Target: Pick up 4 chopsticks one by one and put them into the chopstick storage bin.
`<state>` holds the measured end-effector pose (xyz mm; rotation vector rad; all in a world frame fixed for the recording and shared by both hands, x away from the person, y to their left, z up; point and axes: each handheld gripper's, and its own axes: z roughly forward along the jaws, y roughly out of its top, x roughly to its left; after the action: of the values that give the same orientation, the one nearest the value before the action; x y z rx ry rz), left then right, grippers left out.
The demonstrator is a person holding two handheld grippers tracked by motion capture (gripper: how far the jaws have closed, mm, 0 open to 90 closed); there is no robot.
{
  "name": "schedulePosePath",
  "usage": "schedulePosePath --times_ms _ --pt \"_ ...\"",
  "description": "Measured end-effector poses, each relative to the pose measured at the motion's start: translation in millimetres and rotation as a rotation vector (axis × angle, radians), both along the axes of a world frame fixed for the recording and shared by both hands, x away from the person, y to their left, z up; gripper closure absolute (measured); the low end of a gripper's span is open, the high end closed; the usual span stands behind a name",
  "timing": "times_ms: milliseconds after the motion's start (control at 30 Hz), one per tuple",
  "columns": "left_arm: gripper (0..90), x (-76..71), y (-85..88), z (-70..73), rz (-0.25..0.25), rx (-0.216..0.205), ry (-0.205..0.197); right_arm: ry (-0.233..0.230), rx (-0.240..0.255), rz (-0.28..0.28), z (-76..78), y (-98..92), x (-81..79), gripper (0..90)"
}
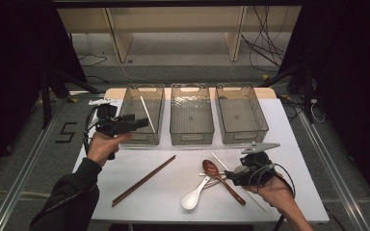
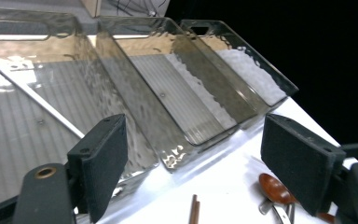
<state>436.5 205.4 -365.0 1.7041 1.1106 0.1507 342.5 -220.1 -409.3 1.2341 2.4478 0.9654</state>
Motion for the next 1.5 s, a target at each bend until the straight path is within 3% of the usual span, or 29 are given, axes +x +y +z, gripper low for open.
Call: schedulePosePath --times_ms 133,367,900,1100,1233,1367,1500 --pt "19.5 -11.4 -3.6 -2.0 -0.025 0.011 -0.015 0.025 -0.026 -0.011 -6.3 -2.3 4.7 27.1" --pt "18.2 -36.0 -8.1 -10.4 -0.064 0.066 -0.073 0.044 -0.055 -0.01 -12.4 -3.6 7.3 30.2" --pt "16.7 -65.1 -10.7 -31.1 -0.07 0.07 -0.085 0.11 -0.099 -0.024 -23.5 -4.9 12.1 42.2" --pt "16.5 -74.3 -11.8 -34.7 -0.078 0.078 -0.1 0.139 -0.117 -0.02 -27.5 -6.2 13.4 51.1" --pt "16.6 -79.4 -11.0 -37.8 -0.072 0.064 -0.091 0.17 -0.148 -0.006 -31.7 -6.2 14.3 59.0" --pt "16.6 -82.1 -10.3 -41.4 -0.08 0.084 -0.087 0.204 -0.179 0.002 -37.0 -6.0 16.3 66.9" --pt "16.6 -83.8 -11.1 -41.5 -0.078 0.078 -0.093 0.229 -0.193 0.006 -40.5 -6.7 18.4 72.1"
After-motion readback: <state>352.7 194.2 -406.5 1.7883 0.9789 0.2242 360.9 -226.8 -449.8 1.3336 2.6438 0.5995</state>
